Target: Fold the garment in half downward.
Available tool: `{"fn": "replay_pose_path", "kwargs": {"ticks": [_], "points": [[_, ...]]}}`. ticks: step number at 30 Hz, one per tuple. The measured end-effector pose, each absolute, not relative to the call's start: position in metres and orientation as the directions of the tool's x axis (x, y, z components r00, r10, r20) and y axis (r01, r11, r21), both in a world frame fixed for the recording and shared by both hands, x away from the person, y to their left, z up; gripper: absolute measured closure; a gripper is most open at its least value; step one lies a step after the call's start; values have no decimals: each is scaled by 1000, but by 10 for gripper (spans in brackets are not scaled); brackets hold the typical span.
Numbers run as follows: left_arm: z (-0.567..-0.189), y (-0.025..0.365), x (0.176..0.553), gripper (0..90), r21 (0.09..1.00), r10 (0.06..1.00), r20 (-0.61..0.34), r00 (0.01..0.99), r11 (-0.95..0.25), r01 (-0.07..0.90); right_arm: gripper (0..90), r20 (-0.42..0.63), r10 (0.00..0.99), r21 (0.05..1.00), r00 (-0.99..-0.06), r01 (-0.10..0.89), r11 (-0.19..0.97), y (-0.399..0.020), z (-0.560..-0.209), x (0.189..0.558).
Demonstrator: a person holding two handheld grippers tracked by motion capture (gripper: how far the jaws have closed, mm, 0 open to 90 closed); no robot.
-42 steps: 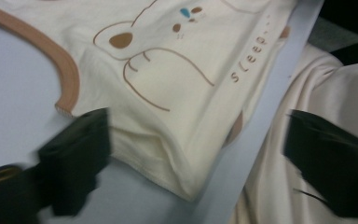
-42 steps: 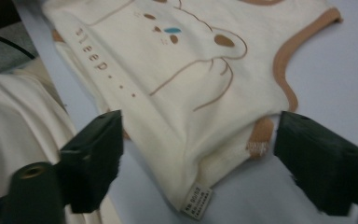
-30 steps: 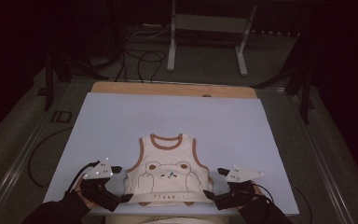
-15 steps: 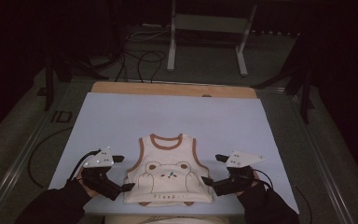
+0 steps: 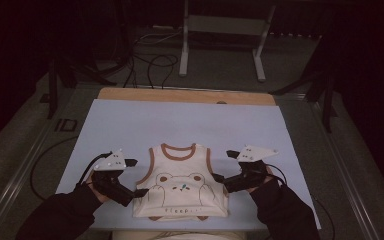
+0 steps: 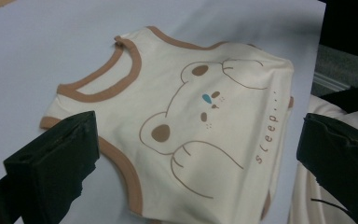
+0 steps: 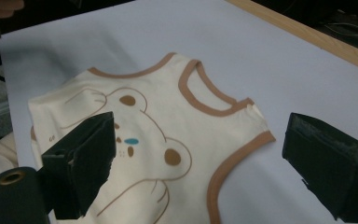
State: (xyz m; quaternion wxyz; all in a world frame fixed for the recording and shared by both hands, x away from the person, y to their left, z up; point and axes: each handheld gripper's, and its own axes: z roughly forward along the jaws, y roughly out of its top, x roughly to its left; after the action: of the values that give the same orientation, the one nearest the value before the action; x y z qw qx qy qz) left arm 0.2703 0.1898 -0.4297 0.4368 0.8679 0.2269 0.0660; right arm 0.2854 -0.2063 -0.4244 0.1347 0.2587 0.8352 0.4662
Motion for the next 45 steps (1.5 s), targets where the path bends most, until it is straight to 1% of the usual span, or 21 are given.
{"fn": "replay_pose_path", "kwargs": {"ticks": [3,6,8,18,29,41,45], "points": [[-429,186,277,3,786,462,-74,884,-519,337,94,23,548,855,-836,301,423,-204,-424,293],[-429,184,283,3,787,452,-58,890,-528,319,94,24,548,852,-836,304,427,-201,-424,301],[-429,182,287,3,788,456,-65,887,-522,326,94,4,552,847,-834,296,442,-199,-424,306],[-433,178,313,3,780,460,-57,886,-533,328,94,-8,545,830,-838,299,471,-189,-433,330],[-448,176,336,4,768,474,-74,878,-534,353,94,30,550,828,-834,329,454,-190,-444,353],[-464,175,359,4,755,471,-95,877,-540,372,105,38,568,809,-822,359,466,-189,-458,371],[-469,176,365,4,752,474,-95,875,-542,375,111,45,555,809,-830,356,468,-188,-463,377]]}}
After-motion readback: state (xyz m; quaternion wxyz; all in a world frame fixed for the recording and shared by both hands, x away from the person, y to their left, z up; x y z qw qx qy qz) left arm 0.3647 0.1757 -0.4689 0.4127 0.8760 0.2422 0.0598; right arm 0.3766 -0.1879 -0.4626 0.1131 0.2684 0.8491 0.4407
